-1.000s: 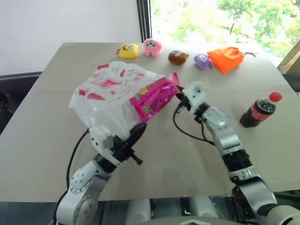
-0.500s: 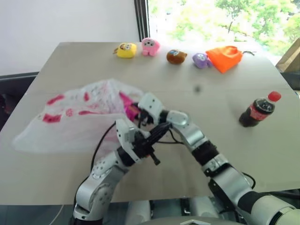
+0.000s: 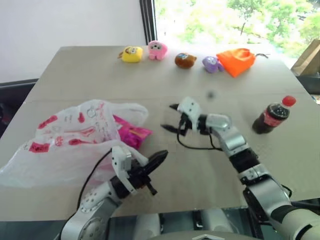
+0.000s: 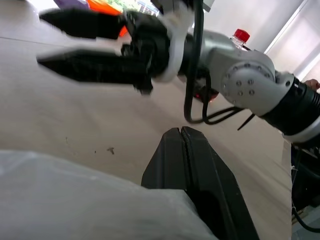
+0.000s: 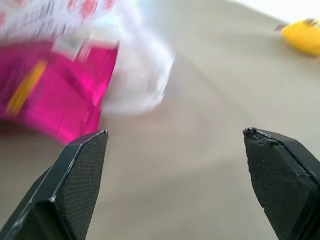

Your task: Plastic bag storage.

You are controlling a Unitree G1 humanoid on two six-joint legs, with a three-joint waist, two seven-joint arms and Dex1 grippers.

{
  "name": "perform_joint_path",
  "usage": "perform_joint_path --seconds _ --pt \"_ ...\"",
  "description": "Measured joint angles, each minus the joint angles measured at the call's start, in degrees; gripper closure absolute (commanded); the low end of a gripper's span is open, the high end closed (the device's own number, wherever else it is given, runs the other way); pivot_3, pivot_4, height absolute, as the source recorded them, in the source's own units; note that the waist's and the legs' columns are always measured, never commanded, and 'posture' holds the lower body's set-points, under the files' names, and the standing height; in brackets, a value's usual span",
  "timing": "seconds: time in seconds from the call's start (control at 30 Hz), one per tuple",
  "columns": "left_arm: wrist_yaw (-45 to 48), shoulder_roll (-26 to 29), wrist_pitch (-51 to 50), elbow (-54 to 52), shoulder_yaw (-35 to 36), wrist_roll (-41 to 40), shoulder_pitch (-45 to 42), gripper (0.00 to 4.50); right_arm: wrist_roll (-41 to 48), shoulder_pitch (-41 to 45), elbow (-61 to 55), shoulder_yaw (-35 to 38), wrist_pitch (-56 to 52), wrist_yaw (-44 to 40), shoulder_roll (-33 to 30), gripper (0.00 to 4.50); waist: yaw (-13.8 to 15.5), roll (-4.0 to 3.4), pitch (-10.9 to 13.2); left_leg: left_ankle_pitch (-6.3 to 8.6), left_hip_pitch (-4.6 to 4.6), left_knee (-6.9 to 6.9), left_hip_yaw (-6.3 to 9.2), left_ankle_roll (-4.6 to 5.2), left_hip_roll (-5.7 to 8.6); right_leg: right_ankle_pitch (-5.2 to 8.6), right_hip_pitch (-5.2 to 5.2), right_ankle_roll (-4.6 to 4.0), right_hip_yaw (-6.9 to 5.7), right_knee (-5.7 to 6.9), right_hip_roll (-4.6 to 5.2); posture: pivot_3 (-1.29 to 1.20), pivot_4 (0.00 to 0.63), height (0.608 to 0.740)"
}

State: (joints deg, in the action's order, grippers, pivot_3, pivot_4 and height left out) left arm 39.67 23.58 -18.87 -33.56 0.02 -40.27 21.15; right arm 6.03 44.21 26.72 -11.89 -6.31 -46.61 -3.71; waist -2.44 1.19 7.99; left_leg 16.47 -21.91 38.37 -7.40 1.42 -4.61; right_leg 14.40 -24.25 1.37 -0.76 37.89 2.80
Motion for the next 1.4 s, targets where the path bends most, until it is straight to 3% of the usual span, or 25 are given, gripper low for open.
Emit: perform_joint_path --seconds 0.27,0.47,0.57,0.77,0.83,1.13,1.23,1.37,1.4 --pt "2.05 3.04 -0.74 -2.59 1.37 -2.73 7.98 4.5 3.16 3.16 9.69 1.77 -4.74 2.11 9.29 0.12 0.06 -0.08 0.06 0.0 -0.07 -0.04 -0.02 -0.01 0.0 0.0 -0.02 -0.01 -0.05 -0.09 0.1 0.0 0.15 0.74" --pt "2.7 2.98 0.46 -4.43 1.6 -2.45 13.52 4.5 2.74 7.86 20.69 3.26 -5.2 8.08 11.14 0.12 0.09 -0.16 0.11 0.01 -0.07 -0.04 0.02 0.0 0.02 0.04 -0.04 -0.08 -0.09 -0.07 0.13 0.0 0.15 0.74" --pt "2.58 2.79 0.93 -4.47 1.62 -2.0 14.06 4.5 2.0 8.83 24.11 3.8 -3.38 9.55 11.19 0.88 0.0 -0.19 0.13 0.02 -0.1 -0.05 0.01 0.01 0.03 0.02 -0.09 -0.04 -0.08 -0.06 0.12 0.0 0.15 0.74" --pt "2.48 2.36 1.94 -4.51 1.6 -1.53 14.71 4.5 3.15 9.69 25.87 5.66 -1.58 8.73 11.32 3.86 -0.02 -0.19 0.13 0.01 -0.32 -0.04 -0.03 0.0 0.02 0.0 -0.34 -0.01 -0.04 -0.02 0.1 0.0 0.15 0.74" --pt "2.47 2.35 2.06 -4.51 1.61 -1.52 14.69 4.5 3.59 9.69 25.65 5.58 -1.06 6.69 11.34 4.44 -0.02 -0.19 0.13 0.0 -0.41 -0.04 -0.03 0.0 0.02 0.0 -0.44 -0.01 -0.05 -0.02 0.09 0.0 0.15 0.74" --pt "2.43 2.45 2.16 -4.51 1.72 -1.53 14.53 4.5 6.05 9.63 22.09 5.02 -2.22 4.57 11.41 4.44 -0.03 -0.19 0.13 0.0 -0.56 -0.02 -0.01 -0.01 0.01 0.0 -0.55 -0.01 -0.08 -0.03 0.09 0.0 0.15 0.74" --pt "2.44 2.51 2.18 -4.51 1.72 -1.53 14.84 4.5 5.98 9.63 22.1 4.42 -2.58 4.74 11.41 3.64 -0.03 -0.19 0.13 0.0 -0.57 -0.02 0.0 -0.01 0.02 0.0 -0.55 -0.01 -0.08 -0.03 0.09 0.0 0.15 0.74" --pt "2.44 2.58 2.23 -4.52 1.76 -1.54 15.63 4.5 5.32 9.64 22.9 3.76 -2.19 6.65 11.42 1.82 -0.01 -0.19 0.13 0.0 -0.58 -0.02 -0.01 -0.01 0.02 0.0 -0.56 -0.01 -0.09 -0.03 0.09 0.0 0.15 0.74" --pt "2.44 2.63 2.23 -4.54 1.77 -1.54 15.93 4.5 5.09 9.64 23.36 3.69 -2.04 7.09 11.42 1.82 -0.02 -0.19 0.13 0.0 -0.58 -0.02 -0.01 -0.01 0.02 0.0 -0.56 -0.01 -0.08 -0.03 0.1 0.0 0.15 0.74"
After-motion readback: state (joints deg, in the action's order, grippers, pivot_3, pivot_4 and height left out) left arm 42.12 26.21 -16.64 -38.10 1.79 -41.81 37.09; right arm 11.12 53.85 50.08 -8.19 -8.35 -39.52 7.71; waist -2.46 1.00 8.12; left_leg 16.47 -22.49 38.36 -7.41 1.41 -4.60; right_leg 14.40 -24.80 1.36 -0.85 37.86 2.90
